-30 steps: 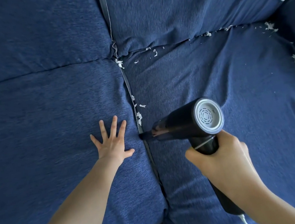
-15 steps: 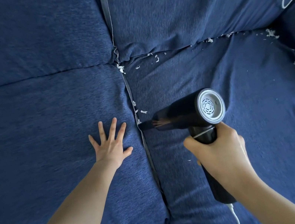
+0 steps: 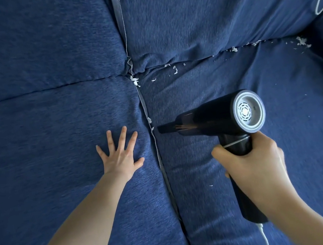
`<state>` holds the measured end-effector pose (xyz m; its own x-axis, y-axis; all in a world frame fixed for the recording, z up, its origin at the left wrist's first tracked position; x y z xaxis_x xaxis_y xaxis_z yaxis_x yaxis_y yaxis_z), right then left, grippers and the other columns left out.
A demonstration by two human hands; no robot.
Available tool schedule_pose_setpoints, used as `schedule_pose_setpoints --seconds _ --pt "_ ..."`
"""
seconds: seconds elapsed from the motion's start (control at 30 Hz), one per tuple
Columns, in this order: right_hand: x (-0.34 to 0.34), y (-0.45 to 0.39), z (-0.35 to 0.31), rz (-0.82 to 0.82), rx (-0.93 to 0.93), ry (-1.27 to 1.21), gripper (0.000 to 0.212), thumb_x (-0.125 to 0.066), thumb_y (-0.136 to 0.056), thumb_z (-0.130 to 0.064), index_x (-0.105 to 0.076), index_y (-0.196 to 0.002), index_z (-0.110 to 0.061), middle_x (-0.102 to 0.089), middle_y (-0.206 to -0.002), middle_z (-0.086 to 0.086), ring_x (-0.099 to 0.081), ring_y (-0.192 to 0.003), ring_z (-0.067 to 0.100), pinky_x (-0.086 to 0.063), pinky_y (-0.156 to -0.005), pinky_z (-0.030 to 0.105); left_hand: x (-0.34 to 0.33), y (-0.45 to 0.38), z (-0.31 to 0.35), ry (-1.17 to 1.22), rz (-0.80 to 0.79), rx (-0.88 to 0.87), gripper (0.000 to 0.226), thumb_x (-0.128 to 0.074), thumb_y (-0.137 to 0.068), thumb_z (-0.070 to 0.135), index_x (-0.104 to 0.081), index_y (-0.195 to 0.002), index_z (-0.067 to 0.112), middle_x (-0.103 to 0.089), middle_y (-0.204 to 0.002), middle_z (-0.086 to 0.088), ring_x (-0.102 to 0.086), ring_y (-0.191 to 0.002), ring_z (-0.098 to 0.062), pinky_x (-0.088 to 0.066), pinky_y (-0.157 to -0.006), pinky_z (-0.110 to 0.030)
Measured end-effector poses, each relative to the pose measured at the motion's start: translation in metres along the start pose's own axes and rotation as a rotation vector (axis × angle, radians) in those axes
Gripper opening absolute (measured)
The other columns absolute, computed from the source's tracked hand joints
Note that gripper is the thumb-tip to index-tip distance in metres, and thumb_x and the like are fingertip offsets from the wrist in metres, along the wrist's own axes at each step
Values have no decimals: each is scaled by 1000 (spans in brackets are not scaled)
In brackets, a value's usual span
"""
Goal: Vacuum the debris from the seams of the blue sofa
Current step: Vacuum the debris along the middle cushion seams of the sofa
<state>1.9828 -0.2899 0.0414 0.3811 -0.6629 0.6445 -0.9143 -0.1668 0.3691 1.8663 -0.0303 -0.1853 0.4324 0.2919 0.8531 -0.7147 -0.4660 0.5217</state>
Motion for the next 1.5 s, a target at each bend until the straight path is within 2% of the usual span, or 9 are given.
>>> schedule_pose_setpoints --seconds 0.23,0.43,0.6,0.73,1.0,1.13,1.33,1.5 --pt "-5 -14 -9 -12 -16 -33 17 -68 -68 -30 -59 -71 -16 -67 -62 6 -66 -67 23 -43 -53 26 5 -10 1 -3 -14 -8 88 -40 -88 69 15 -150 39 31 -156 5 27 -142 -40 -3 -109 -73" --pt "-23 -22 -15 -35 -8 35 19 -71 -68 -33 -58 -70 -20 -65 -60 1 -65 -69 25 -55 -68 38 12 -20 0 -2 6 -17 83 -35 -90 69 14 -150 40 29 -157 5 26 -142 -39 -5 -109 -72" --pt "-25 -28 -25 -3 -14 19 19 -70 -68 -33 -57 -70 -19 -63 -61 0 -61 -69 23 -52 -66 37 22 -30 -6 6 22 -19 80 -36 -92 65 14 -150 41 27 -158 5 26 -143 -38 -4 -109 -72" --pt "-33 -35 -34 -7 -25 19 24 -68 -66 -40 -55 -72 -20 -65 -65 2 -62 -76 26 -55 -72 43 28 -41 -11 21 24 -21 85 -40 -91 65 15 -150 40 28 -157 5 26 -143 -39 -4 -109 -72" --pt "-32 -33 -35 -15 -63 44 20 -70 -67 -36 -57 -70 -21 -65 -62 1 -64 -72 26 -55 -71 42 26 -49 -13 -9 -35 -39 96 -48 -86 67 22 -147 41 33 -155 4 28 -141 -42 -4 -107 -74" --pt "-37 -31 -33 -12 -105 17 20 -67 -68 -37 -57 -73 -20 -66 -64 2 -64 -76 25 -52 -71 39 30 -50 -3 -42 -36 -95 94 -50 -89 61 20 -148 43 33 -156 4 28 -140 -43 -3 -107 -75" --pt "-46 -33 -41 -28 -73 39 27 -66 -62 -45 -55 -70 -21 -65 -61 0 -65 -73 29 -57 -71 44 29 -48 2 -50 -41 -115 89 -49 -92 54 19 -149 41 26 -158 4 28 -141 -41 0 -108 -73" --pt "-29 -29 -35 0 -88 30 23 -67 -65 -40 -57 -73 -21 -66 -67 2 -64 -75 27 -53 -72 41 28 -48 3 -38 -45 -116 88 -48 -92 54 18 -149 41 25 -159 4 29 -141 -40 1 -108 -73"
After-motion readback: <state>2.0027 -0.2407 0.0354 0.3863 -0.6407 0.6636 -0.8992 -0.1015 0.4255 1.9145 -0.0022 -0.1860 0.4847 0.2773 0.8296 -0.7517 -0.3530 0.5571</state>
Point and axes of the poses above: each hand's wrist, its own y-axis away from the middle knuckle, its own x-axis out of the back of the hand, z = x × y, the point moved 10 cm from there along -y, towards the middle knuckle
